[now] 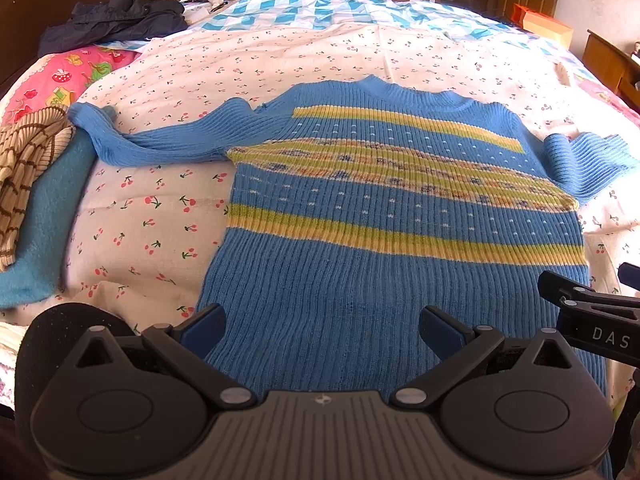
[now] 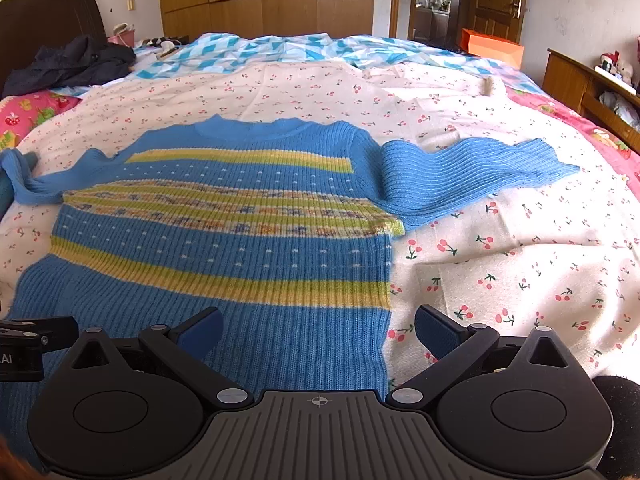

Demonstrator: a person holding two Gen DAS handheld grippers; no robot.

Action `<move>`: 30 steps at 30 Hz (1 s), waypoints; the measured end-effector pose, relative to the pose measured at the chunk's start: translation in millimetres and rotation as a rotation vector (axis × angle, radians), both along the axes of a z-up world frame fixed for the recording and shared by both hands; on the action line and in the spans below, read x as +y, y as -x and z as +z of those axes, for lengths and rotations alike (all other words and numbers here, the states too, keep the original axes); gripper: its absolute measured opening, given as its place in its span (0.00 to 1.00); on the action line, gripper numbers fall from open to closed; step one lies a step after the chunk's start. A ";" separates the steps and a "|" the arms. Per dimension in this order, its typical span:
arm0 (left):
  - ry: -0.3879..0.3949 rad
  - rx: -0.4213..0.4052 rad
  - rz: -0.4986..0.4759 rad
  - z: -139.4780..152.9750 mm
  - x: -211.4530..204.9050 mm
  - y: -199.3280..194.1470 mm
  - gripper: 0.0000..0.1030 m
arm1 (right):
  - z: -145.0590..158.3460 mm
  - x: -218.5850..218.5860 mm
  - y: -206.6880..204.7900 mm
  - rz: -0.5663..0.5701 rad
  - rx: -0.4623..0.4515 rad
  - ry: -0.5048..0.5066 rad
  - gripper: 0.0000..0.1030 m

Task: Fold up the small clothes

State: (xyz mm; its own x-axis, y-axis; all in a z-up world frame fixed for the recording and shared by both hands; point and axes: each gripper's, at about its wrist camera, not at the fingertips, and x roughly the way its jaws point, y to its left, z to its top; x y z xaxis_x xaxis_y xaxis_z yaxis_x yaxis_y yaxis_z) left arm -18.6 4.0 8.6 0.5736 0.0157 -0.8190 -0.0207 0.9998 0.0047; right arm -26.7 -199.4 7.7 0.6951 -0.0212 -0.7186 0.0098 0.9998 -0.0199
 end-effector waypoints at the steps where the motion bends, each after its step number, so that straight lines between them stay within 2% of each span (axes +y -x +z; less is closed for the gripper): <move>1: -0.002 0.000 -0.003 0.1 -0.6 0.2 1.00 | 0.1 -0.1 0.2 -0.001 -0.002 0.004 0.99; 22: -0.040 -0.029 -0.061 5.9 -14.7 -6.4 1.00 | 2.5 -3.3 -2.1 -0.003 -0.030 0.048 0.98; 25: -0.035 -0.048 -0.068 11.0 -18.4 -13.8 1.00 | 7.9 -11.8 -8.0 -0.011 -0.050 0.020 0.97; 30: -0.003 -0.092 -0.088 23.3 -32.0 -32.9 1.00 | 21.5 -55.7 -33.7 -0.093 -0.088 -0.115 0.90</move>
State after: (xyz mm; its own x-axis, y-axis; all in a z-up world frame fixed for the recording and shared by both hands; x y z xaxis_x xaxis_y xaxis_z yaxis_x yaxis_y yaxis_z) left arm 14.2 -28.0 31.9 0.6454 -0.0353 -0.7630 0.0663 0.9978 0.0099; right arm 7.0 -255.1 29.2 0.7542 -0.0098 -0.6566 0.0996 0.9900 0.0996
